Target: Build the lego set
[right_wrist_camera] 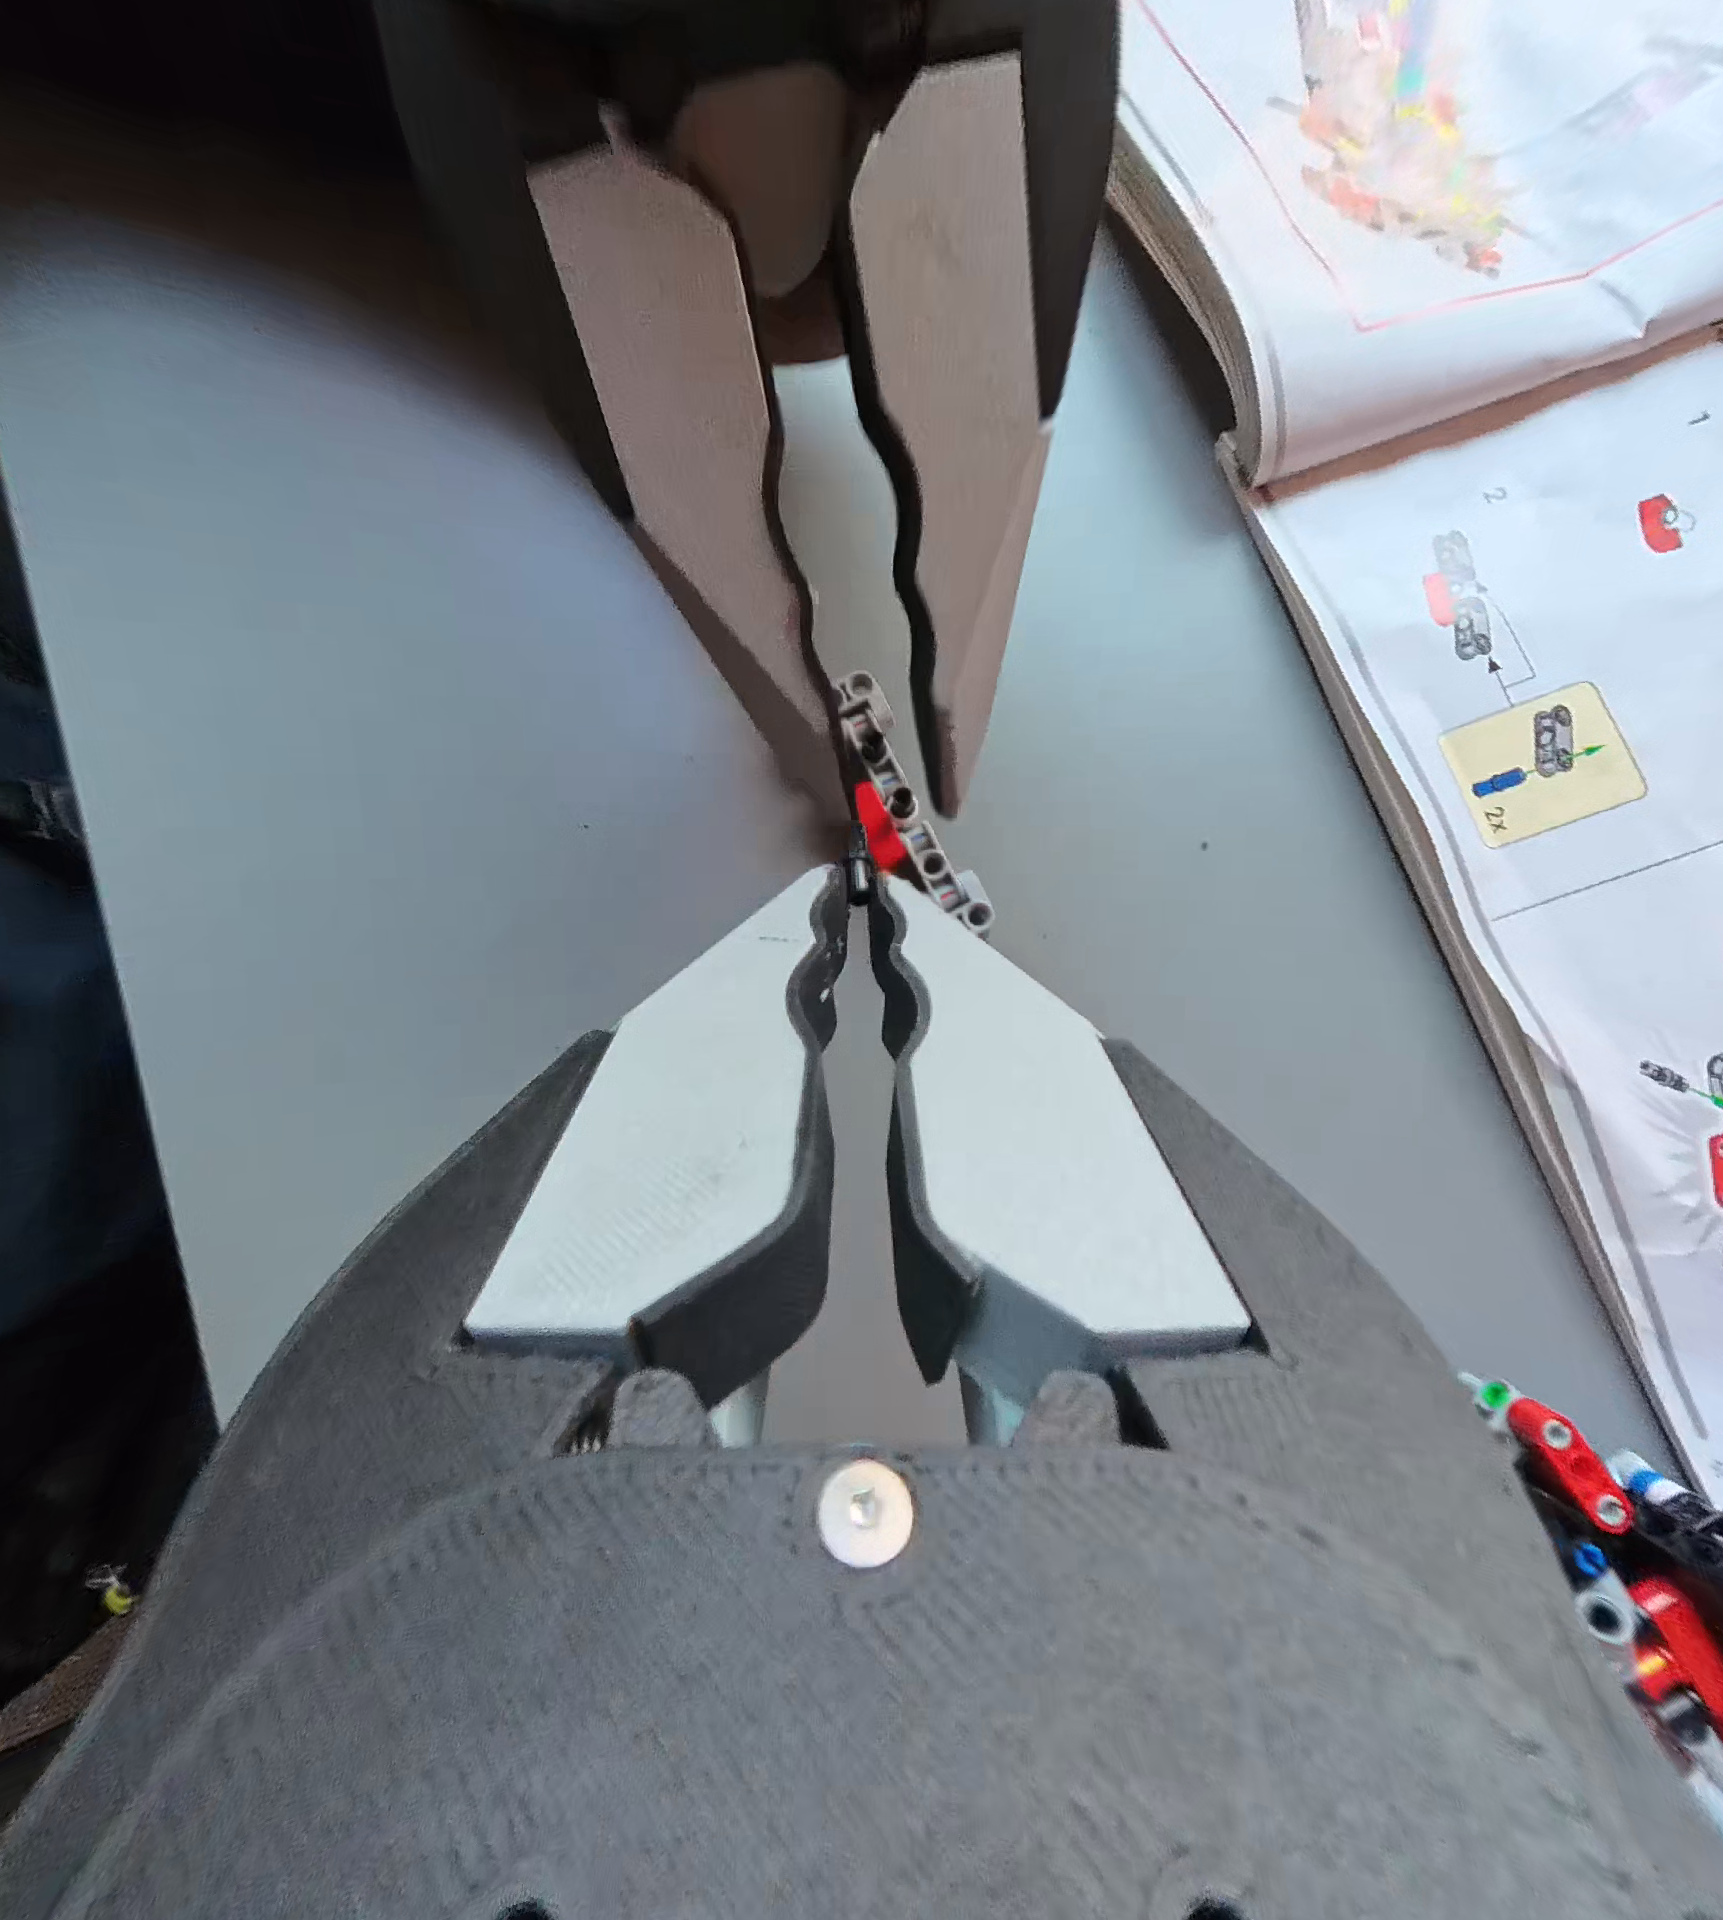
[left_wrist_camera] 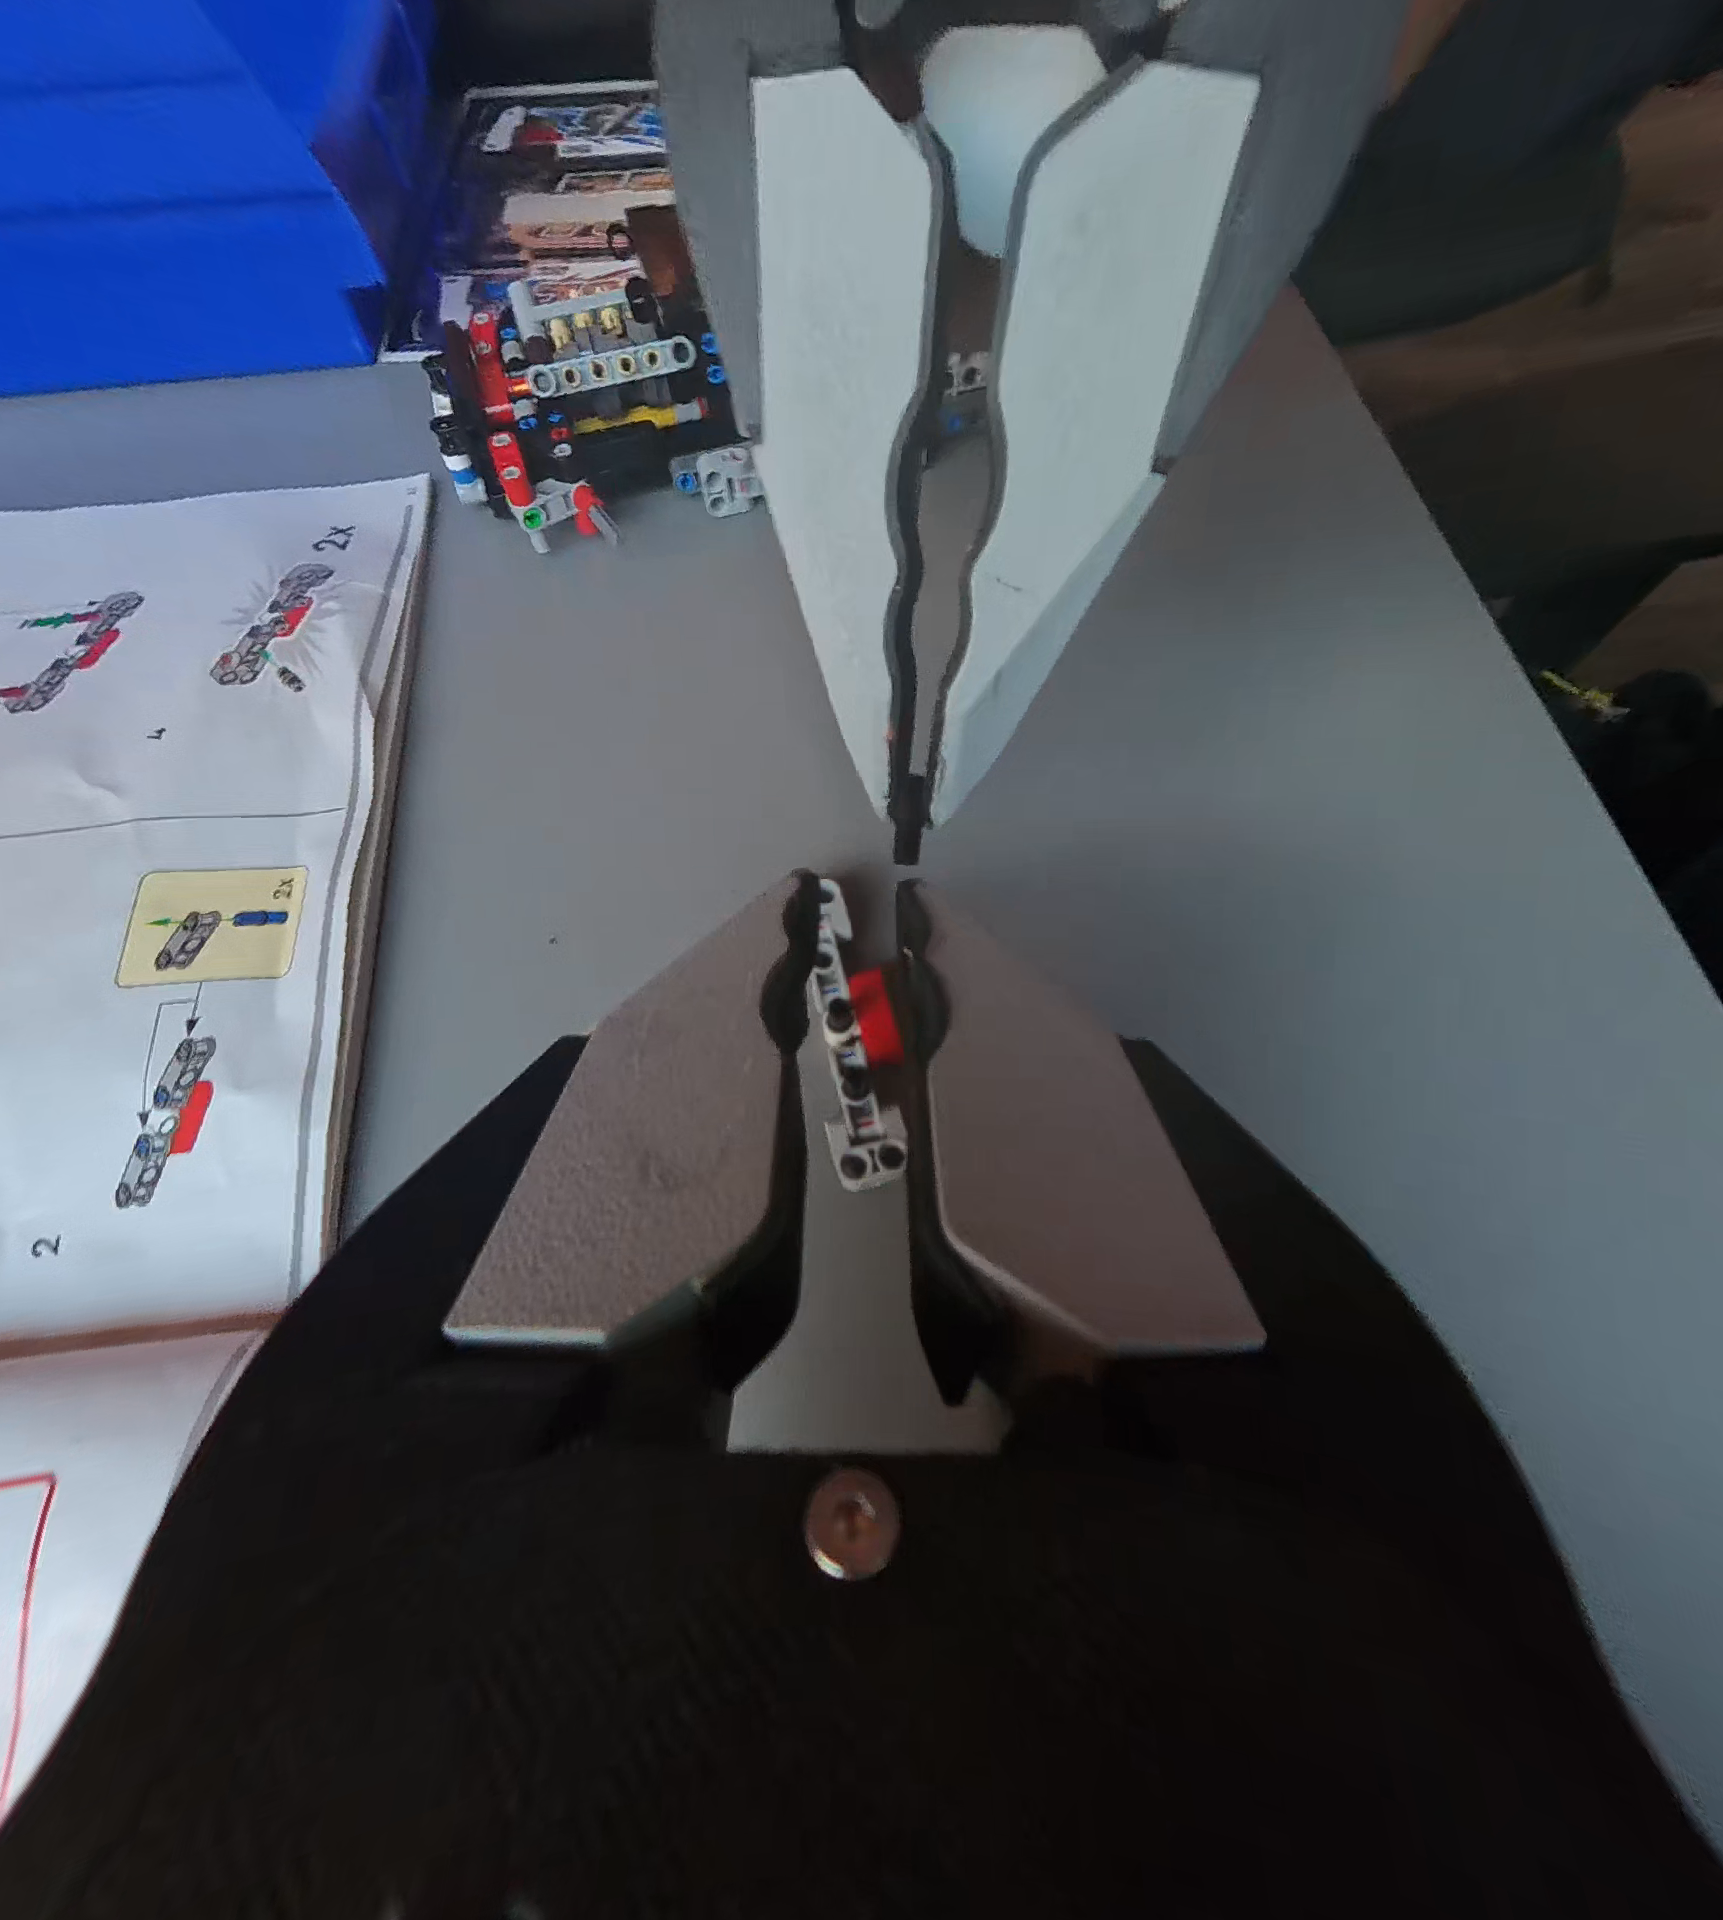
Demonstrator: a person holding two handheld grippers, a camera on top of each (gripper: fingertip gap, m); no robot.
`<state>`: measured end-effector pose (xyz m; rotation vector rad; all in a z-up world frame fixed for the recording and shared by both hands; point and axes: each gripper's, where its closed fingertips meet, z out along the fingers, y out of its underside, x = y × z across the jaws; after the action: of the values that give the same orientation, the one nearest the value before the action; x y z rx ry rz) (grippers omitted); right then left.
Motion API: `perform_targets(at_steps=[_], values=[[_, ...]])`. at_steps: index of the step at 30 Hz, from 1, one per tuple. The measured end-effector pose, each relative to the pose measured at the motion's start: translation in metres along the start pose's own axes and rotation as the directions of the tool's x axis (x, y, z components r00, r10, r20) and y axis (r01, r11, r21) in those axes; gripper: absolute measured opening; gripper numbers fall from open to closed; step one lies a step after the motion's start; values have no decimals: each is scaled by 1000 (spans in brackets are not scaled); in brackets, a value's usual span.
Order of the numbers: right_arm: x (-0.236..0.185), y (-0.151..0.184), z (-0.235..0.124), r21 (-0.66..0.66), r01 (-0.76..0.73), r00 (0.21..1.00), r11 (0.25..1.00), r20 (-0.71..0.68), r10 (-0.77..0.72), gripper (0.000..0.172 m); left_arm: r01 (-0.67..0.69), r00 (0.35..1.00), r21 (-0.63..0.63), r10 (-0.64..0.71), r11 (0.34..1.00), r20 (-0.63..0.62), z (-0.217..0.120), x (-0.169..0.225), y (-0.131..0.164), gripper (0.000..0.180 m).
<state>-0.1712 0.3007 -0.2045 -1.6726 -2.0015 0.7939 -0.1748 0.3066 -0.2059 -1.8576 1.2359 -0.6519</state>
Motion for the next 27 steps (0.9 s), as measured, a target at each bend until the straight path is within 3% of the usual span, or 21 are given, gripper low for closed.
perform_targets(at_steps=[5, 9, 14, 18, 22, 25, 27], values=[[-2, -2, -1, 25, -47, 998, 999, 35, 46, 1, -114, 993, 7, 113, 993, 37, 7, 8, -1, 0], [-1, 1, 1, 23, -66, 997, 998, 45, 64, 1, -86, 996, 36, 86, 996, 8, 6, 13, -6, 9], [-3, -6, 2, 66, -73, 995, 995, 70, 68, 1, -95, 995, 25, 94, 995, 38, 5, 8, -4, 2], [5, -20, -8, 233, -190, 979, 954, 115, 167, 1, -79, 991, 99, 67, 992, 115, -2, -1, -15, 1], [7, -27, -14, 387, -270, 962, 882, 153, 227, 1, 18, 997, 156, -28, 988, 65, -6, -1, -21, 1], [5, -35, -17, 451, -295, 954, 842, 182, 238, 0, 47, 998, 165, -55, 985, 41, -4, 1, -22, 1], [6, -33, -14, 428, -279, 960, 860, 154, 234, 0, 32, 997, 148, -42, 989, 65, -3, -1, -19, 1]])
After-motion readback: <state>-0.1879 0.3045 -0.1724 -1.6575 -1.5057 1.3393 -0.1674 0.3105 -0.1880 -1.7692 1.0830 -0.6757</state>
